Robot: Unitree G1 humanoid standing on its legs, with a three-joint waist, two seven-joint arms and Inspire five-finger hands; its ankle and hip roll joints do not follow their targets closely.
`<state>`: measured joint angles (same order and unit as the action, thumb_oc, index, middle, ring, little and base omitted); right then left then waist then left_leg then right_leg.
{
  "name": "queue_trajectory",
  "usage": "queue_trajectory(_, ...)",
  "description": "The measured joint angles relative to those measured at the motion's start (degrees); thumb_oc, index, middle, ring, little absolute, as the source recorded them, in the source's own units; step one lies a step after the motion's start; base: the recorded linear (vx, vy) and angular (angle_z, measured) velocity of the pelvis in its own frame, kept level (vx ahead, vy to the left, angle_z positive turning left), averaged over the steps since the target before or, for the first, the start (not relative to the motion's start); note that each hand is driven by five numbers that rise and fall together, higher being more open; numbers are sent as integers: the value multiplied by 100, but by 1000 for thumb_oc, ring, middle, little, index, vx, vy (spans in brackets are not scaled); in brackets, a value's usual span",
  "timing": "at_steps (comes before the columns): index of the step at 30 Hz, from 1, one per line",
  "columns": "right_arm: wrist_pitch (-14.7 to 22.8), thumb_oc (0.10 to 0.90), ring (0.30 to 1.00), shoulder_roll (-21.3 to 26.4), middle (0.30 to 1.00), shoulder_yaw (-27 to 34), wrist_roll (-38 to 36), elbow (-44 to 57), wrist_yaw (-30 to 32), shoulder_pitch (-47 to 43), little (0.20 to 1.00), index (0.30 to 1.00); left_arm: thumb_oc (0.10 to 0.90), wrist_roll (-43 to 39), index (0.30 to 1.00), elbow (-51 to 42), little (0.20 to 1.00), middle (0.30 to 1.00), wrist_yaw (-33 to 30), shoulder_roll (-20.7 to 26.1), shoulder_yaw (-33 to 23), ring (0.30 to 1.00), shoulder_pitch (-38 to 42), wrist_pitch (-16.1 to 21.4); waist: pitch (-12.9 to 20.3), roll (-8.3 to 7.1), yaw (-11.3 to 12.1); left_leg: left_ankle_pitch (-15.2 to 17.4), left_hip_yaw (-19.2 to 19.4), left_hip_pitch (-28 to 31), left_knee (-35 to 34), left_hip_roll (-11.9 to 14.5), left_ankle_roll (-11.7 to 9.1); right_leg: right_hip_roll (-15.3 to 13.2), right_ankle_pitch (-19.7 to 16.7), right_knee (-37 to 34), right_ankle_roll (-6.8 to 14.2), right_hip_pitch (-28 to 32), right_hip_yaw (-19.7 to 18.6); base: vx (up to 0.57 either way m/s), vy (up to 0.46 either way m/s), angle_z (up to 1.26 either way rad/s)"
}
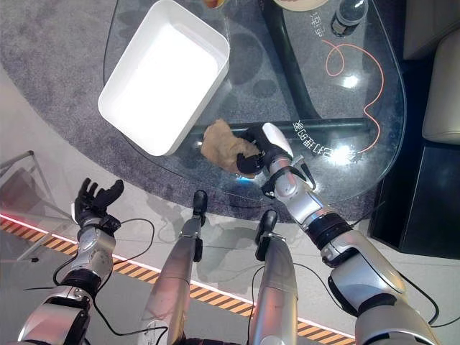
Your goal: Wipe the table with a cloth and put it in the basket.
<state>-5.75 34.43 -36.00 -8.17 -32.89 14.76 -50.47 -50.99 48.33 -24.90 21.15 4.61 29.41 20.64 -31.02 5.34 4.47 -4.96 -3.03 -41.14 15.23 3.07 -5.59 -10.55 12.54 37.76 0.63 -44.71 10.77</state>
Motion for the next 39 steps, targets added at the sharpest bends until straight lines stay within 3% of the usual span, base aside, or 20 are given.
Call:
queue_trajectory(10,81,100,300,-43,300,615,-286,269,371,173,200,300,800,4,900,-1086,900,900,-441,-2,-95,900,353,577,-23,-58,-36,-1,6,-108,12,0,-11,8,4,-17,10,-95,-9,0,0,0)
queue_trajectory(18,293,100,300,-152,300,1125,-300,990,461,601,200,300,800,210,900,-1986,900,900,-250,-87,-80,900,320,647,-28,-87,-120,9,8,-133,61,-2,2,10,-1,5,17,-95,-6,0,0,0)
queue_trajectory(32,501,100,300,-341,300,1522,117,1957,453,1083,200,300,800,238,900,-3146,900,900,558,-305,-57,900,-81,536,-28,-89,-142,31,13,-193,76,-3,10,11,8,-21,31,-143,-8,0,0,0)
queue_trajectory(39,635,100,300,-344,300,1610,187,2262,401,1190,200,300,800,-45,900,-3227,900,900,1414,-302,-37,900,-93,28,-30,-92,-153,32,19,-194,77,-6,12,9,5,-1,31,-147,-11,0,0,0)
